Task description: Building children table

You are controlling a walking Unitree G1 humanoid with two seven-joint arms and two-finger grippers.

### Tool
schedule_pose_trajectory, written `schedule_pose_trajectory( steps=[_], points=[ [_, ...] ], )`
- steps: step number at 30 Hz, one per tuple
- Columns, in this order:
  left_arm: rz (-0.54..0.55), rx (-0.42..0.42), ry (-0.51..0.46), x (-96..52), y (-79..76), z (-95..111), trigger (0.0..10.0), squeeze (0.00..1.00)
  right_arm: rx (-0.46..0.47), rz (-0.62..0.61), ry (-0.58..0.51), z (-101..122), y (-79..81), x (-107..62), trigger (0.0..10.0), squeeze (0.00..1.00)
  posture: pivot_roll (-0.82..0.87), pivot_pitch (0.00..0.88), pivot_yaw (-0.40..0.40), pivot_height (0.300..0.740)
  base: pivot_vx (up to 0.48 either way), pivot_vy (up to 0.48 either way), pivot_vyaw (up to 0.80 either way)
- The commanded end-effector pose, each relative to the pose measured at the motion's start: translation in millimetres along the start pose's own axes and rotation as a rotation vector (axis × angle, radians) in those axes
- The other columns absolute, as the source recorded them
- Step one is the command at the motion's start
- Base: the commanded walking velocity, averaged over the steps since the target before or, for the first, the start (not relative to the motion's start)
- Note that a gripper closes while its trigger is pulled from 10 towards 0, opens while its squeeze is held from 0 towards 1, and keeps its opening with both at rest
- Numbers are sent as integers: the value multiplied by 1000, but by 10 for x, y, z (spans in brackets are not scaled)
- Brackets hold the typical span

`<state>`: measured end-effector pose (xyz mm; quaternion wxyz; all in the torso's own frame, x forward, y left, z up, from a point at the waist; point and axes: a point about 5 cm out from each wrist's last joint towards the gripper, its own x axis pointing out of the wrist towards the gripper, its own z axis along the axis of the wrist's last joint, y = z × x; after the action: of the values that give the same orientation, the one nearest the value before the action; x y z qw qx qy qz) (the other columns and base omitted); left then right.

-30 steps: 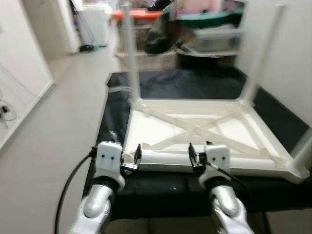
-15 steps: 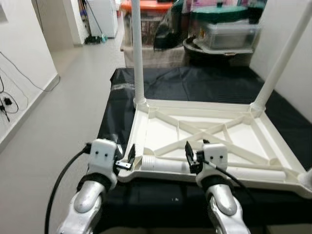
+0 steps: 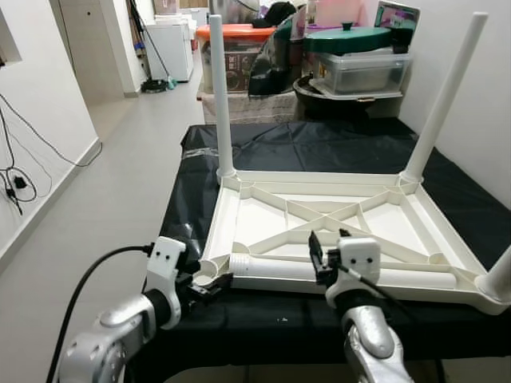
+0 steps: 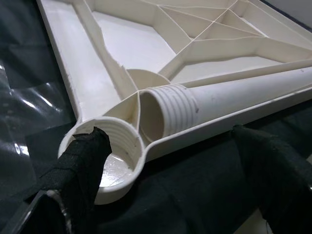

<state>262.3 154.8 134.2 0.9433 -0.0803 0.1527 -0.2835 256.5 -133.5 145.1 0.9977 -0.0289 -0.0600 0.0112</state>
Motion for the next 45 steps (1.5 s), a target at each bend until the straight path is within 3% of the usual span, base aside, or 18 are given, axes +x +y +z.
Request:
schedule_pose_trajectory(
  steps=[1,6,10,14,21,31,38,45],
  points=[
    [-42,-43,41,9,94,-4,10000,0,6,-4,-3,26,4,-26,10000,0,44,39,4,740,0,0,0],
    [-103,-52,57,71,134,70,10000,0,5,-3,4,30,14,-59,10000,0,41,52,7,740,0,0,0],
    [-225,-77,69,183,63,173,10000,0,10,1,12,37,22,-86,10000,0,42,72,12,740,0,0,0],
    [-262,-100,72,239,27,202,10000,0,12,1,16,36,26,-94,10000,0,42,75,16,740,0,0,0],
    [-306,-122,114,362,-25,190,10000,0,17,-2,21,50,30,-109,10000,0,42,88,20,740,0,0,0],
    [-352,-141,153,385,-57,159,10000,0,22,-9,24,72,23,-120,10000,0,45,102,24,740,0,0,0],
    [-370,-154,150,416,-72,165,10000,0,23,-14,24,91,21,-133,10000,0,38,113,27,740,0,0,0],
    [-409,-219,124,473,-118,178,10000,0,18,-17,22,126,-10,-149,10000,0,22,132,31,740,0,0,0]
  ],
)
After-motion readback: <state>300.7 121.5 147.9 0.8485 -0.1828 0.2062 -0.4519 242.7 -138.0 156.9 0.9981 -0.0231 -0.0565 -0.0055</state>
